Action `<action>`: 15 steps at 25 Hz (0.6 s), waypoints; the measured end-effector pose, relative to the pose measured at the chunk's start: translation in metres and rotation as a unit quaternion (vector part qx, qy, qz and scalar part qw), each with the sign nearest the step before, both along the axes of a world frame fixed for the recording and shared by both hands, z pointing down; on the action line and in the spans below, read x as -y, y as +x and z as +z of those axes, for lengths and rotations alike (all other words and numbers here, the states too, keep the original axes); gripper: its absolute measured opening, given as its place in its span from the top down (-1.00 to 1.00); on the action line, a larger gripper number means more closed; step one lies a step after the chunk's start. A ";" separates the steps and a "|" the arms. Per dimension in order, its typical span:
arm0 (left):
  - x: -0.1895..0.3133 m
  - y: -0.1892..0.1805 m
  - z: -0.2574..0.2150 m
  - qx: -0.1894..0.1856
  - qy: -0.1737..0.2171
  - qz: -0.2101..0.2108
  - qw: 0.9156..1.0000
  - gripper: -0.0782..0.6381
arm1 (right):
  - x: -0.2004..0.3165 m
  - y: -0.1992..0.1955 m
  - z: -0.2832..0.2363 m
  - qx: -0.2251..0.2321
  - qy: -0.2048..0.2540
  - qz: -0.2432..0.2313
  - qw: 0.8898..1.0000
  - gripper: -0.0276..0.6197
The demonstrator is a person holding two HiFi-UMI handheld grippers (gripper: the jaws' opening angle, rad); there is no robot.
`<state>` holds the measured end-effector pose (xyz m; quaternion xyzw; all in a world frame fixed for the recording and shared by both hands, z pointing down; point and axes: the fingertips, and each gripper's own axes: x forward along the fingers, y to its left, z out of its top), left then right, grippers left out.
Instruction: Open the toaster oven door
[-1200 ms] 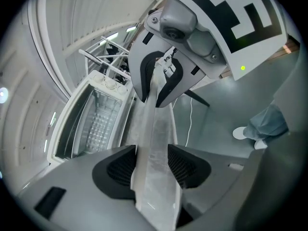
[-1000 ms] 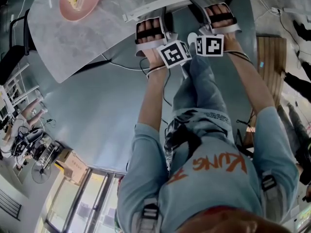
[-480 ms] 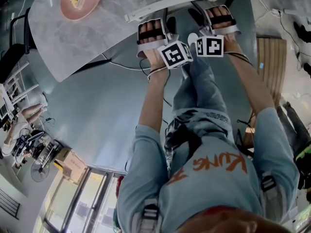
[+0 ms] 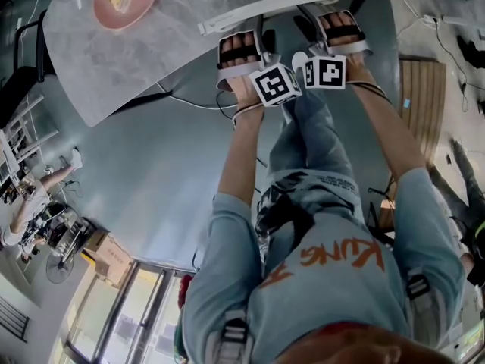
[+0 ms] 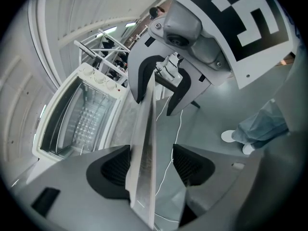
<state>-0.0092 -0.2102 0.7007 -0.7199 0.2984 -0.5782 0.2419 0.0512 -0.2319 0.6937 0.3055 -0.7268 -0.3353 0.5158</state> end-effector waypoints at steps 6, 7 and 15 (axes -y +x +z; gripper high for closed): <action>-0.006 0.002 0.002 0.001 -0.029 0.010 1.000 0.05 | -0.002 0.002 0.000 0.000 -0.016 0.006 1.000 0.17; -0.008 0.003 0.002 -0.002 -0.034 0.012 0.999 0.05 | -0.003 0.001 0.000 0.000 -0.021 0.007 1.000 0.16; -0.015 0.013 -0.016 -0.068 -0.060 -0.002 0.996 0.01 | -0.019 0.002 -0.005 0.018 -0.059 0.014 0.998 0.23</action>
